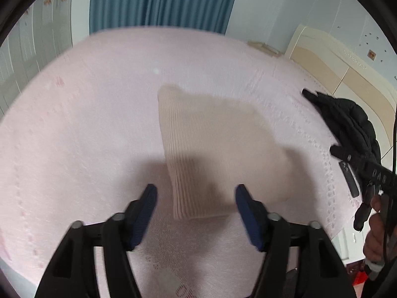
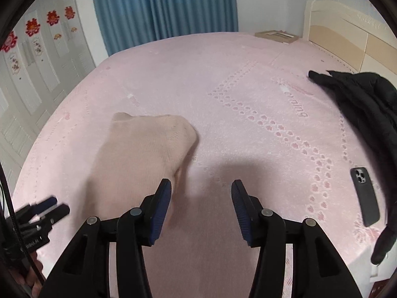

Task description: Fold small clothes

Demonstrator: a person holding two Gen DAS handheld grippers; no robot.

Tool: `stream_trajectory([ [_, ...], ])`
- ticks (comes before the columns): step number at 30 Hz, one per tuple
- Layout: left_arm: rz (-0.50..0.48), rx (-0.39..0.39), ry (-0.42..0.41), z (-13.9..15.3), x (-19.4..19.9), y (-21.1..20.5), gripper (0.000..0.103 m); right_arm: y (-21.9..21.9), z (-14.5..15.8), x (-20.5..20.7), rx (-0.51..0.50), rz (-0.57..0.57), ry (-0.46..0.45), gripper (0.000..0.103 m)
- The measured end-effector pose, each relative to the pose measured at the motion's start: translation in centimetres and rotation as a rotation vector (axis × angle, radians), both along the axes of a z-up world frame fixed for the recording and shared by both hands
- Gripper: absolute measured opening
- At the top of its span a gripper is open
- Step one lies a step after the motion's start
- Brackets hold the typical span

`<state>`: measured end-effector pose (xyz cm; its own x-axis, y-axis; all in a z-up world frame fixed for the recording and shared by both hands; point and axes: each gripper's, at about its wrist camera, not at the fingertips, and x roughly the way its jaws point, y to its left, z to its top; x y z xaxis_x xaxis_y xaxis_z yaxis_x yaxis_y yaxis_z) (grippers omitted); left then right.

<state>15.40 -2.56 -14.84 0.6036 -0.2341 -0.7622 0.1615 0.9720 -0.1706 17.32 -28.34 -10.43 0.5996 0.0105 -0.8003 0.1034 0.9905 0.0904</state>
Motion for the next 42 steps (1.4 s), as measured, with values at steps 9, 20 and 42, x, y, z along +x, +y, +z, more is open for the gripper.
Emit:
stream_trajectory([
  [9,0.079,0.067,-0.076,6.7,-3.8,-1.0,0.083,1.5,6.2,-5.4,-0.026,0.016,-0.04,0.092],
  [20,0.111,0.162,-0.128,10.5,-7.9,-2.2,0.09,3.0,8.8,-9.3,-0.04,0.042,-0.082,0.098],
  [42,0.13,0.172,-0.126,11.4,-9.5,-1.6,0.09,2.7,9.5,-10.7,-0.053,0.015,-0.096,0.098],
])
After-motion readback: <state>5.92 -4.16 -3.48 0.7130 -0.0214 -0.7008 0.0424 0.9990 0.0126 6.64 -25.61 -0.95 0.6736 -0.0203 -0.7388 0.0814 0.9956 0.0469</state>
